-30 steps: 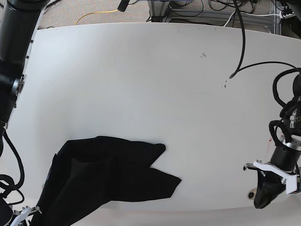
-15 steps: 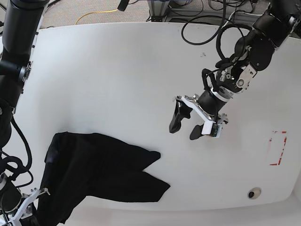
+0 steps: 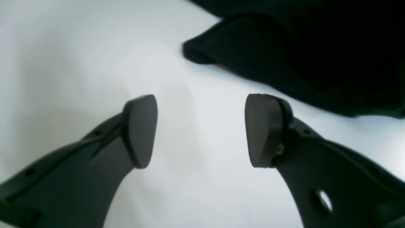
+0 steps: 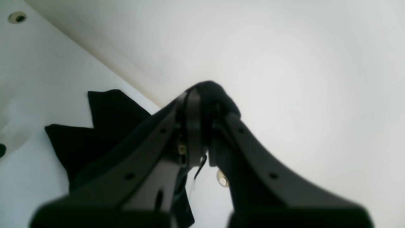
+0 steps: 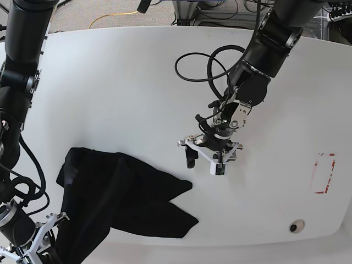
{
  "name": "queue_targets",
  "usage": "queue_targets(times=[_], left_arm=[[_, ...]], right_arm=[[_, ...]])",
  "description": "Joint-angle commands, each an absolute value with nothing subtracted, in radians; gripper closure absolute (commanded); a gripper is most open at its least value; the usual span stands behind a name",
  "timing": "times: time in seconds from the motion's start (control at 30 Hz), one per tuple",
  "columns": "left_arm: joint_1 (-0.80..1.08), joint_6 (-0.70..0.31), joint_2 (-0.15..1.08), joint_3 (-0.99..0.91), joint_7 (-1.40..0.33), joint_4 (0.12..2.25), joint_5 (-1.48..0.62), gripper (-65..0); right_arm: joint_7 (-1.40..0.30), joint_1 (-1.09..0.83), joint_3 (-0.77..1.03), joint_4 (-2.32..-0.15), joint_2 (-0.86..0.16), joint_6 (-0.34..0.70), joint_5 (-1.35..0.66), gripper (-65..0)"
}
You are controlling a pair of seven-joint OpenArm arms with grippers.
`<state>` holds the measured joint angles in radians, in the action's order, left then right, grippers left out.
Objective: Fold the T-shirt properly
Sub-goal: 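Grasp another shirt edge with the left gripper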
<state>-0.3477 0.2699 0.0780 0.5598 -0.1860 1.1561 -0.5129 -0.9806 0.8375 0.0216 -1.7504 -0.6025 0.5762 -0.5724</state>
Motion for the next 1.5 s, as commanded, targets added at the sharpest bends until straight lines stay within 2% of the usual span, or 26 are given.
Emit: queue_targets(times=[0.0,0.17,0.33,0.5,0.7,0.87,1.0,1.17,1.33,1.47], left_arm=[[-0.375,0.265,0.025,0.544,-0.124,1.115,-0.438,-40.8],[-0.378,0.265,-0.012,0.539,-0.058,1.038,-0.380,-40.8],[-0.371,0.265,0.005,0.536,-0.054,1.135,-0.398,-40.7],[-0.302,0.268,0.139,0.498,-0.079,1.356,-0.483,-40.4],[-0.203,0.268,0.346,0.387,-0.102,1.552,-0.587,-40.3],[-0.074,0.266,0.472,0.243,-0.101,1.662,-0.607,-40.3],[0.007,0.265,0.533,0.130,-0.101,1.684,-0.619,-40.3],[0.117,0.265,0.545,0.004,-0.101,1.719,-0.618,-40.3],[0.156,0.263,0.545,-0.044,-0.101,1.722,-0.616,-40.3],[0.174,0.263,0.542,-0.041,-0.101,1.725,-0.616,-40.3]], right_arm=[[-0.946,0.858,0.031,-1.765,-0.615,0.572,-0.584,0.0],[-0.944,0.849,0.033,-1.762,-0.616,0.572,-0.584,0.0],[-0.943,0.837,0.031,-1.768,-0.615,0.572,-0.584,0.0],[-0.943,0.845,0.025,-1.839,-0.605,0.572,-0.585,0.0],[-0.990,0.938,0.021,-1.906,-0.513,0.572,-0.584,0.0],[-0.998,1.050,-0.054,-1.937,-0.469,0.587,-0.584,0.0],[-0.998,1.167,-0.122,-1.952,-0.384,0.585,-0.585,0.0],[-1.040,1.306,-0.125,-1.979,-0.298,0.585,-0.585,0.0],[-1.067,1.306,-0.124,-1.975,-0.225,0.585,-0.582,0.0],[-1.067,1.306,-0.120,-1.977,-0.222,0.585,-0.584,0.0]])
